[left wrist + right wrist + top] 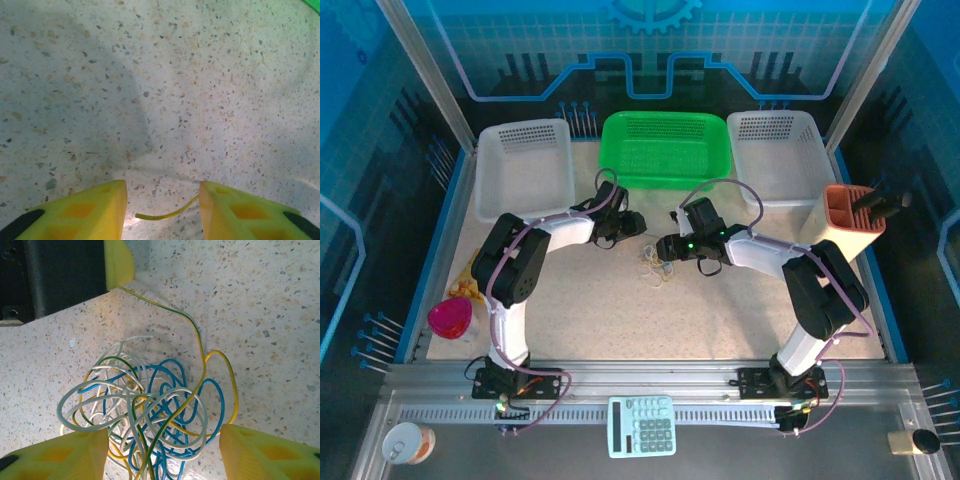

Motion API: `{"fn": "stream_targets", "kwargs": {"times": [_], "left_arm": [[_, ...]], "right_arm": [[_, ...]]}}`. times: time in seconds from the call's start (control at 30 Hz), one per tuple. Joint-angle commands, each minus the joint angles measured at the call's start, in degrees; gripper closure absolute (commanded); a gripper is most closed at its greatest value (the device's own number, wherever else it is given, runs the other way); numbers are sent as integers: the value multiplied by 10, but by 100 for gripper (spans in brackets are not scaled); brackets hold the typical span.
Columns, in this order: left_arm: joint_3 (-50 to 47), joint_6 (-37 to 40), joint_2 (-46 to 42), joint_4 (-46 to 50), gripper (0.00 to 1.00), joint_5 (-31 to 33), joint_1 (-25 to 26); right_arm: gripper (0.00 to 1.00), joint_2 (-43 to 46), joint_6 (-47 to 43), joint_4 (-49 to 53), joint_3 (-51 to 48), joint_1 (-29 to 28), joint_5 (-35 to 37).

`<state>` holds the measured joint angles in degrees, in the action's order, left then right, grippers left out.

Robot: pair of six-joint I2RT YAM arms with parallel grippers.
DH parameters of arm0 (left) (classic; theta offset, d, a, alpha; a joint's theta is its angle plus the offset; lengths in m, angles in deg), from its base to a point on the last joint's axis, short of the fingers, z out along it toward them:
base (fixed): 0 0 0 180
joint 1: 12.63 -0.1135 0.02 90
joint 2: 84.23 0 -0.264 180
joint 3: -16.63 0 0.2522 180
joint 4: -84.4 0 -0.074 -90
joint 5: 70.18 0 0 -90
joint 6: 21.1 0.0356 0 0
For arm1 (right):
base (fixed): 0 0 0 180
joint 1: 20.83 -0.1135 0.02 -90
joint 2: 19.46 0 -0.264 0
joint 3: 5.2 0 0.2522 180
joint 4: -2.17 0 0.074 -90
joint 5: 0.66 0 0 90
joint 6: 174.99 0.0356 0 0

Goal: Untangle the cables

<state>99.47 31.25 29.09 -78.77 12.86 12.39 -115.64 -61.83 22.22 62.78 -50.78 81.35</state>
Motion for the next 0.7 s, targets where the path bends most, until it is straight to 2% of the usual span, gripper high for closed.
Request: {"fn": "stream_targets", "kwargs": {"times": [0.0,0.67], "left_arm": [[12,-11,13,-17,60,-17,-1],[8,-9,21,-30,90,-16,-1]], "right_arm": [[39,-9,6,-11,-8,1,-9],[40,-8,4,-11,-9,1,-7]]}}
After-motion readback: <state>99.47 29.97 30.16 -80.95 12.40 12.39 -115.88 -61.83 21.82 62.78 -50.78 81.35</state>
